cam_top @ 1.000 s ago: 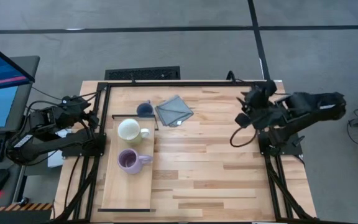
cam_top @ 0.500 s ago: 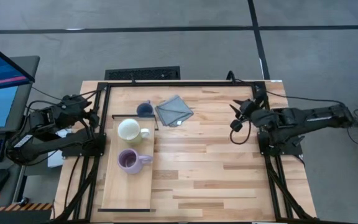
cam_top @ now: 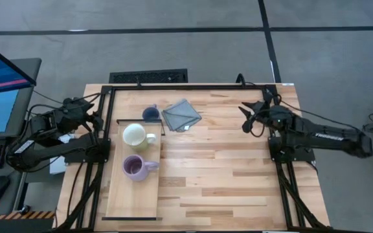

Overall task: Stack small to large cups/mugs on shelf
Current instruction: Put the blue mug on the shelf

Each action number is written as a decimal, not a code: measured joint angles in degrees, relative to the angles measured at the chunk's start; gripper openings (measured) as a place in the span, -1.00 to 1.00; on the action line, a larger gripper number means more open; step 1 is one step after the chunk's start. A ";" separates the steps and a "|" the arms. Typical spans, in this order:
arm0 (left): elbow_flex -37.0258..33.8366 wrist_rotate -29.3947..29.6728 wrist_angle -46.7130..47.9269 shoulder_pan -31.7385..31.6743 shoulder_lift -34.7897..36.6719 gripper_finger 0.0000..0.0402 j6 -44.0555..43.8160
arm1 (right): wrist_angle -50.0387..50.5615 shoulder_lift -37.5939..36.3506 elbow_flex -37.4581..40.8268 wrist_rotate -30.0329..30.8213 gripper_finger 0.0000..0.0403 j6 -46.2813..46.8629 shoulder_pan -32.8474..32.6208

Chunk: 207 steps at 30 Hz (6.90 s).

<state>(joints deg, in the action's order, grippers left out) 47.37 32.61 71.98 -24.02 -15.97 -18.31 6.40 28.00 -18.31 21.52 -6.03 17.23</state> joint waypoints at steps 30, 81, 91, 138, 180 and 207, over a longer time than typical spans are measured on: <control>0.02 -4.94 -16.19 0.01 -4.60 0.01 11.89 | -6.02 -1.39 4.33 -3.45 -0.34 6.04 9.12; 23.56 -12.26 -37.32 -28.81 -57.03 0.01 59.89 | -3.38 -1.37 4.26 -3.25 -0.34 5.54 15.66; 23.65 -0.72 -42.91 -27.78 -56.58 0.01 54.32 | -3.40 -1.37 4.26 -3.25 -0.34 5.52 15.88; 23.61 -26.92 -25.12 -23.28 -57.65 -0.41 55.26 | -3.46 -1.28 4.26 -3.45 -0.34 5.61 21.87; 23.61 -36.44 -12.10 -20.21 -57.67 0.29 -0.73 | -3.46 -1.28 4.26 -3.30 -0.34 1.28 22.58; 23.58 -34.84 -5.76 -7.94 -62.25 0.34 -38.15 | -3.47 -1.03 4.28 -3.26 -0.34 1.02 23.86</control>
<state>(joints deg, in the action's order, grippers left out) 70.96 -2.23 66.22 -31.97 -78.22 -56.45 2.93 26.98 -14.02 18.25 -5.02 41.09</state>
